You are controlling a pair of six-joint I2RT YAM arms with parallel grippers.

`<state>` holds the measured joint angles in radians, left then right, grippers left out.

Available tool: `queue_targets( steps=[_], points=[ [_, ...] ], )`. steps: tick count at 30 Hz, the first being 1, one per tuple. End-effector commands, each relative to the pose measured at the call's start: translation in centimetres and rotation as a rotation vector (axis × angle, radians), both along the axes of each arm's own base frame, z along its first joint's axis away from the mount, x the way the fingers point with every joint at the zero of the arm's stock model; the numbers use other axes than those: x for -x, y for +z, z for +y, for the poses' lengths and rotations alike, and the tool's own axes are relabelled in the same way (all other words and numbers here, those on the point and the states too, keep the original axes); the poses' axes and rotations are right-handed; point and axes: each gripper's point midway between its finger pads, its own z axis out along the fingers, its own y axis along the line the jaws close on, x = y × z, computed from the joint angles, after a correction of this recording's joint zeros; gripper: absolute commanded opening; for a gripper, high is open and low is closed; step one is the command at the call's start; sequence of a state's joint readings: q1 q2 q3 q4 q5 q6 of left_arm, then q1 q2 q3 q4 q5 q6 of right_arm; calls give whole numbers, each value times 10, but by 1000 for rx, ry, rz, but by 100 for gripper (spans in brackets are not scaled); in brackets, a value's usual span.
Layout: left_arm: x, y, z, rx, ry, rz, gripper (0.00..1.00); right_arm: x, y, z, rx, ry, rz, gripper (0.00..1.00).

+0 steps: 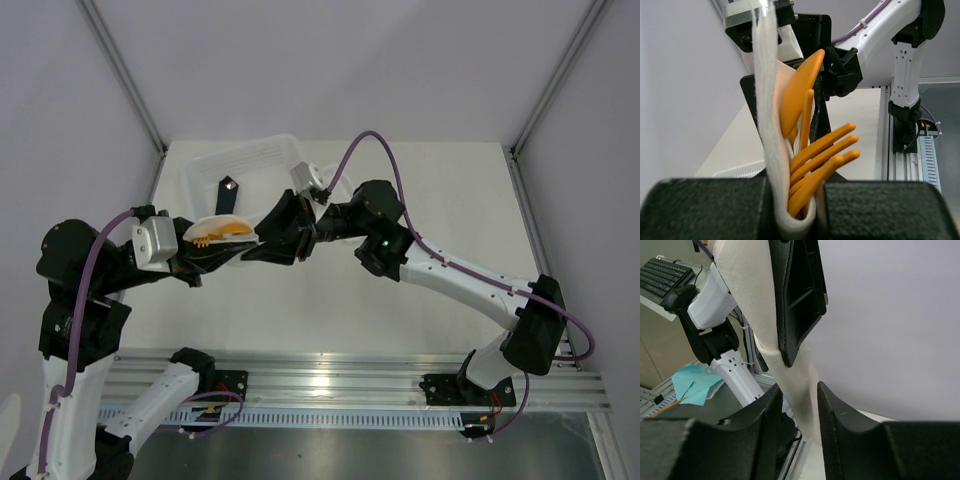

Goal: Place the utensils on the paper napkin and roll it up

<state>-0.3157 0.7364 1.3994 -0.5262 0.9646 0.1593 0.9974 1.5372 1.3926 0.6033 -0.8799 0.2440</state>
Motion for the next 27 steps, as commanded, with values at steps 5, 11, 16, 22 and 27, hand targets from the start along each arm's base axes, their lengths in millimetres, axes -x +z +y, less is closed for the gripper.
queue_targets(
  steps=[5, 11, 16, 22, 27],
  points=[
    [2, 2, -2, 6, -19, -21, 1, 10, 29, -2, -67, 20, -25, 15],
    [1, 3, -1, 8, -7, -28, 1, 10, 27, -1, -48, 22, -20, 0],
    [-4, 1, 2, 1, 25, -34, 31, 3, 25, 2, -13, 3, 6, 0],
    [-3, 5, 10, -12, 80, -79, 67, -19, 19, 2, 41, -37, 78, 0],
    [-9, 7, 28, -32, 221, -117, 94, -36, 12, 1, 105, -69, 138, 0]
  ],
)
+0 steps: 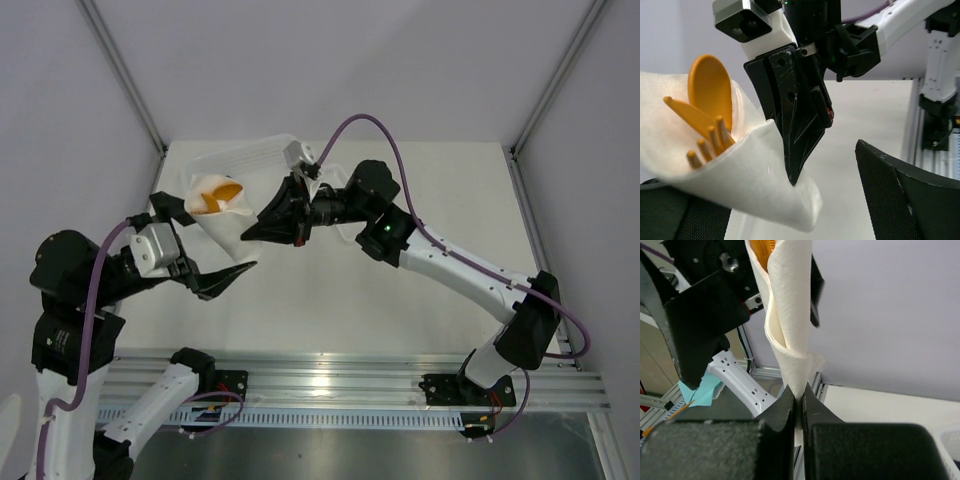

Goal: Place the utensils on the paper napkin and roll it up

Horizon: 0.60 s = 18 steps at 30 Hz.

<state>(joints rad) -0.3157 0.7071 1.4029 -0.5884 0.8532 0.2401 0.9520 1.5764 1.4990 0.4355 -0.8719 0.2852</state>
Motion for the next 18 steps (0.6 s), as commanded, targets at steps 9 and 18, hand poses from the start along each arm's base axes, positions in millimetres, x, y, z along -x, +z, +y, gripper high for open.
queue_targets(
  steps=[9, 18],
  points=[
    [9, -22, 68, -94, 388, -195, 100, -29, 5, -7, 111, -90, 170, 0],
    [-13, -125, 121, -250, 705, -200, 100, -63, -27, 2, 203, -144, 272, 0]
  ],
)
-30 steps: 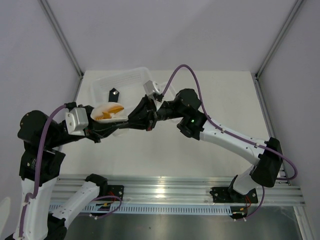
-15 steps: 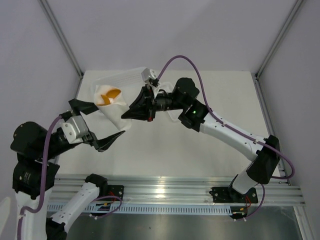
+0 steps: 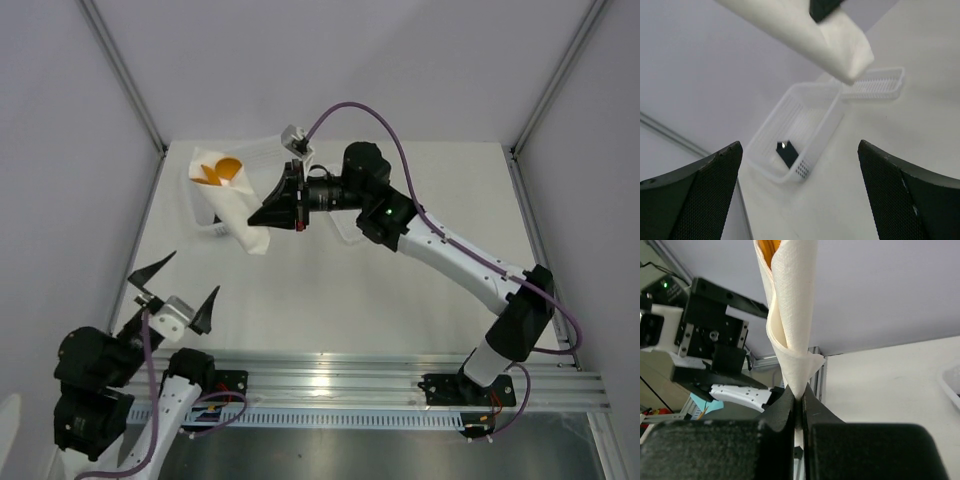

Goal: Place the utensils on the paper napkin and roll it up

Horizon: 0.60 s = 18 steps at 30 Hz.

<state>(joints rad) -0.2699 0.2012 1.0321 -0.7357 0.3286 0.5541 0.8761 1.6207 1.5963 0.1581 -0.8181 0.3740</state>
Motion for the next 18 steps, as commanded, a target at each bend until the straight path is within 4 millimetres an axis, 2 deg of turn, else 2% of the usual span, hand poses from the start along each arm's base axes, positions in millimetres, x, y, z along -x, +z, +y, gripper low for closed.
queue_targets(
  steps=[1, 2, 3, 4, 5, 6, 7, 8, 9, 10, 11, 12, 13, 14, 15, 16, 17, 18],
  points=[
    [-18, -34, 20, -71, 136, 25, 99, -30, -4, 4, 24, -53, 47, 0],
    [-27, -50, 20, -75, 148, 48, 99, -39, 5, 4, 13, -68, 41, 0],
    [-31, -45, 22, -61, 163, 25, 99, -55, -8, 11, 32, -84, 63, 0],
    [-35, -48, 21, -52, 169, 33, 99, -77, -8, 8, 32, -126, 87, 0],
    [-48, -63, 19, -62, 169, 90, 99, -88, 7, 8, 5, -142, 80, 0],
    [-55, -69, 17, -60, 173, 126, 99, -111, -10, 16, 24, -163, 119, 0],
    [-61, -76, 17, -31, 187, 178, 99, -134, -13, 11, 22, -195, 161, 0],
    [-68, -80, 19, -12, 212, 221, 99, -148, 2, 10, -13, -213, 148, 0],
    [-81, -93, 28, 0, 290, 294, 99, -162, -2, 12, -16, -232, 167, 0],
    [-83, -97, 32, 67, 338, 357, 99, -186, -31, 22, 13, -252, 211, 0],
    [-85, -105, 36, 83, 376, 406, 99, -201, -38, 22, 10, -270, 232, 0],
    [-88, -108, 38, 97, 403, 453, 99, -212, -29, 24, -18, -282, 224, 0],
    [-86, -117, 37, 133, 417, 513, 99, -238, -59, 34, -17, -319, 265, 0],
    [-88, -118, 36, 151, 422, 537, 99, -252, -64, 35, -42, -339, 335, 0],
    [-94, -115, 35, 179, 435, 569, 99, -267, -59, 38, -90, -375, 354, 0],
    [-98, -114, 34, 190, 447, 588, 99, -277, -65, 41, -113, -390, 388, 0],
    [-105, -112, 33, 201, 454, 603, 99, -294, -99, 52, -117, -403, 484, 0],
    [-113, -103, 38, 211, 487, 600, 100, -301, -91, 55, -166, -404, 500, 0]
  ],
)
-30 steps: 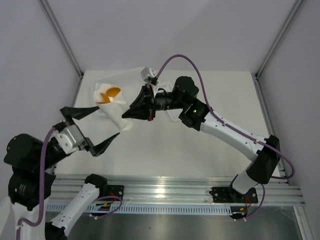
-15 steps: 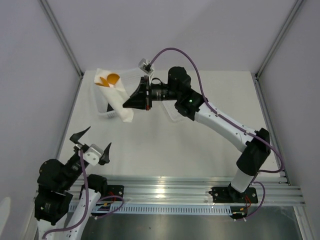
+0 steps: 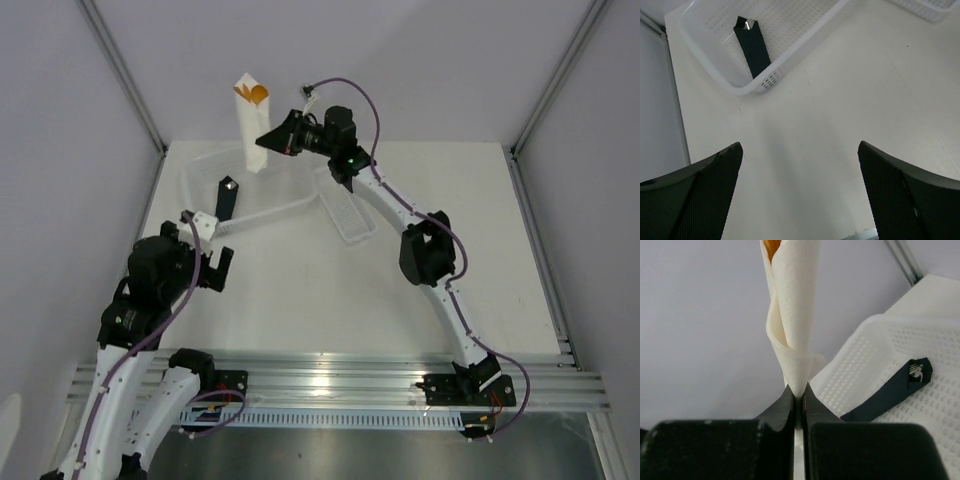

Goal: Place the utensils on the paper napkin and roll it up

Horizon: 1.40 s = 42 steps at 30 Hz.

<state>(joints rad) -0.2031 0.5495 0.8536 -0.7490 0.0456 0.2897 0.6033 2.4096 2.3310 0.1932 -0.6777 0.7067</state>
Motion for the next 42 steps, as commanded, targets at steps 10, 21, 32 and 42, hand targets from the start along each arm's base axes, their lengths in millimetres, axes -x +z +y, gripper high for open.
queue_targets(
  steps=[10, 21, 32, 42],
  points=[
    [-125, 33, 113, 213, 624, 167, 98, -58, -106, 49, -101, -209, 255, 0],
    [-250, -36, 153, 130, 668, 270, 97, -71, -130, 54, -73, -338, 360, 0],
    [-302, -4, 134, 172, 423, 165, 81, -70, -128, 56, -140, -327, 417, 0],
    [-275, 72, 11, 352, -365, 91, 88, -19, -1, 44, -237, -61, -58, 0]
  ],
)
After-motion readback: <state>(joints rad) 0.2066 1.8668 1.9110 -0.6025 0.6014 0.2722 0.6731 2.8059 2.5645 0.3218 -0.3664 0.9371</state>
